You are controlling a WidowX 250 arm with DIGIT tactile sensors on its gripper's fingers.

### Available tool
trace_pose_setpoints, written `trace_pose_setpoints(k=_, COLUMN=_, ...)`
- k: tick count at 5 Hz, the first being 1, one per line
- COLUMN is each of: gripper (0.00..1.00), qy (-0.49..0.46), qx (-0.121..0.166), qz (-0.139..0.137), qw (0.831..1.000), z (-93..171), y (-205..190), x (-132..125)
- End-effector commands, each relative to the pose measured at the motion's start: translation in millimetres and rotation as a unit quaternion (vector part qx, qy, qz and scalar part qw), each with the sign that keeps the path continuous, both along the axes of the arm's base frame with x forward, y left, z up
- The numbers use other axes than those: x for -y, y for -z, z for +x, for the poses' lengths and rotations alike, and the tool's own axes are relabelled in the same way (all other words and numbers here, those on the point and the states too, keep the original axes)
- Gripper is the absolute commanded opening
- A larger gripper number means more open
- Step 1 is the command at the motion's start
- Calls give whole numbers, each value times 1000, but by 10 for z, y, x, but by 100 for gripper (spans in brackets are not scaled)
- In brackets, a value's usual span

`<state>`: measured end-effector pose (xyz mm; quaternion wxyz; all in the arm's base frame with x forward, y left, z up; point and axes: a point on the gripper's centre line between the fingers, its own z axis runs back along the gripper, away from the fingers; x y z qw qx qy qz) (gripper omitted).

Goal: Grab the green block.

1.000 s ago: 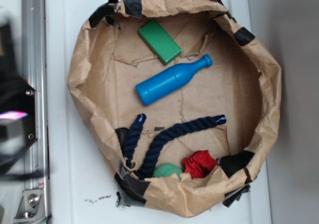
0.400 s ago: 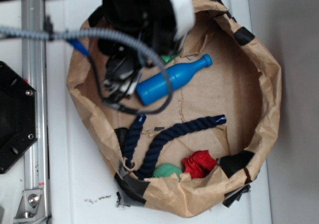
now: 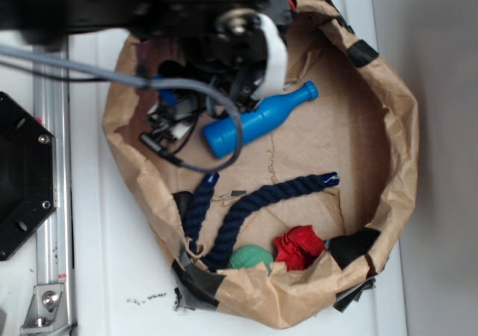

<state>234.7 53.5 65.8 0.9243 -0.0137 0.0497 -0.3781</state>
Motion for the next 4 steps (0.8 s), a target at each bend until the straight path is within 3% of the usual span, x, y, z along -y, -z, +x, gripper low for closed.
trace_pose_setpoints(k=1, gripper=100, qy=48, qx=34, qz=32, qw=998, z=25, y=-31, x=-106)
trace_pose_setpoints(k=2, gripper=100, qy=56, qx=39, qz=63, qw=996, z=68, y=19, x=-108)
trace_pose_setpoints(k=4, gripper=100, qy=36, qx=30, qz=-3, qw=999, z=304, y=131, x=-35)
